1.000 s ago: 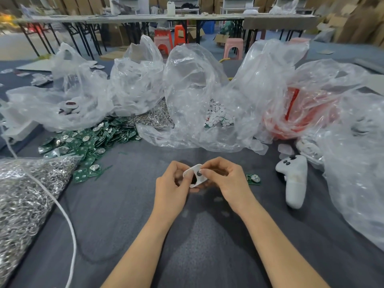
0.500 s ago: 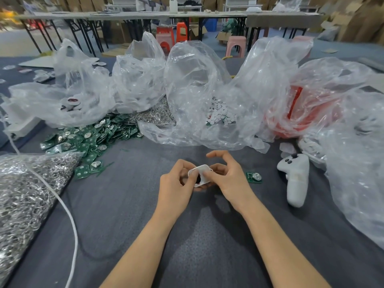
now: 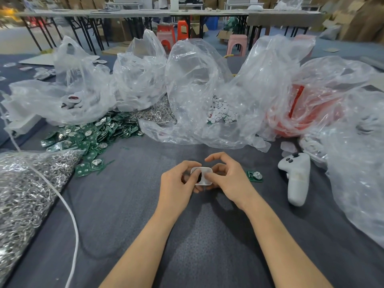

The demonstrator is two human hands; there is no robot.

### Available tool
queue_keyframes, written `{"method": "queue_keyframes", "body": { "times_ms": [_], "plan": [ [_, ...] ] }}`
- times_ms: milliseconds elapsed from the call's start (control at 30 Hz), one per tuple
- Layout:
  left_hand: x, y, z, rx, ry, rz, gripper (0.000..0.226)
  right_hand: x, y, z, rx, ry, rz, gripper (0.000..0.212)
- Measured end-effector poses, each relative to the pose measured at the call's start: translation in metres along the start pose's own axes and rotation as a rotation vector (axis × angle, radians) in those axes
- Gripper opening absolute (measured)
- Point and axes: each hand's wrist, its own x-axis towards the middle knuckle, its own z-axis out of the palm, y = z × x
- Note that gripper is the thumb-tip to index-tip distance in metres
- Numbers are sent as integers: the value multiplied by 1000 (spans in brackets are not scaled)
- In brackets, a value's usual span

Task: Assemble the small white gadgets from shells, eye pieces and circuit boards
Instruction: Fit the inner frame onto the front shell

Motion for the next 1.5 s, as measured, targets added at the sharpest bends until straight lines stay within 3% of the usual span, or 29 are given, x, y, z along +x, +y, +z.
{"method": "queue_keyframes", "body": {
  "times_ms": [233,467,700,933,1367,1500],
  "plan": [
    [-1,-2,2,17,-27,6,17,0,-1,-1,-148,27,-26,27],
    [-2,-1,2,33,-9,4,16,-1,1,4,-106,56,42,27],
    [-4,4,3,170,29,142,21,0,2,8,-112,140,83,26],
    [-3,3,7,363,-152,276,53,1,2,-2,-232,246,83,24],
    [-3,2,9,339,-135,249,40,4,-2,-10,-66,172,169,22],
    [-3,2,8,331,-131,242,38,4,-3,-11,-127,179,159,19]
  ]
}}
